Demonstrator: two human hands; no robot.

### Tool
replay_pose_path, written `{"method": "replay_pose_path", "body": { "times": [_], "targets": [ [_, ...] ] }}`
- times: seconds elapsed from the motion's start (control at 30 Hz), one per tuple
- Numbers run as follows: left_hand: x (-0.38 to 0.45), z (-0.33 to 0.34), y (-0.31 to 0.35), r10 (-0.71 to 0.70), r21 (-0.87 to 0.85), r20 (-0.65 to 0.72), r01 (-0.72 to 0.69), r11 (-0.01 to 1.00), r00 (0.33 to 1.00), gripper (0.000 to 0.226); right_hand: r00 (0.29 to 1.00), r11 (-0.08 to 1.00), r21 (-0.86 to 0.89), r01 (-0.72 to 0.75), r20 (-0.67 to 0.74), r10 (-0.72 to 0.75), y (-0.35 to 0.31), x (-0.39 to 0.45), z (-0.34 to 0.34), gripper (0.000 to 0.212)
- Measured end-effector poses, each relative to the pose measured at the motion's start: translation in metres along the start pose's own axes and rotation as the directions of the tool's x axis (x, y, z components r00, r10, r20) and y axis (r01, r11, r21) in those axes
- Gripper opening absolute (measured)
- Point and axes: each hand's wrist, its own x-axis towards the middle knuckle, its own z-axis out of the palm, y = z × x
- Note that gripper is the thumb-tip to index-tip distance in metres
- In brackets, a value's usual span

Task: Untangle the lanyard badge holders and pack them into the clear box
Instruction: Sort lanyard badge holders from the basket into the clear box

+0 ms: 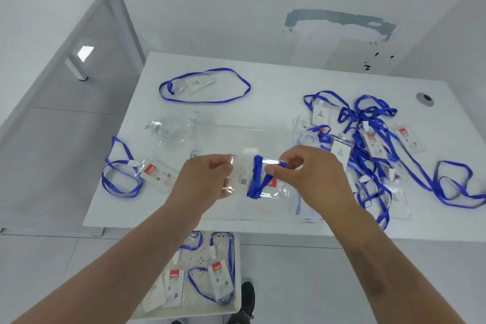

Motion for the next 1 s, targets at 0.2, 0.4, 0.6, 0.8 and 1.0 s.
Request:
{"method": "replay_pose_path", "body": {
  "times": [0.2,0.4,0.6,0.8,1.0],
  "targets": [
    [0.060,0.042,-0.016,-0.076,0.120,-0.132,0.092,0.989,0.988,0.019,0.972,0.927,-0.373,0.046,0.229,0.044,0.008,0.063,0.018,0.036],
    [0.103,0.055,-0.042,-0.164,0.175,-0.177,0.195,0.965,0.970,0.017,0.957,0.822,-0.565,0.079,0.273,0.096,0.017,0.079,0.044,0.031],
    [0.126,0.068,-0.051,-0.193,0.146,-0.127,0.211,0.966,0.973,0.024,0.951,0.782,-0.619,0.069,0.278,0.136,0.011,0.075,0.038,0.026],
    [0.108,0.062,-0.040,-0.074,0.262,-0.020,0.076,0.962,0.997,0.026,0.982,0.796,-0.603,0.058,0.178,0.063,-0.004,0.051,0.012,0.031],
    [0.045,0.020,-0.009,0.189,0.071,0.058,-0.193,0.979,0.980,0.015,0.998,0.982,-0.185,0.051,0.038,-0.044,-0.028,0.004,0.007,0.024]
  ]
}}
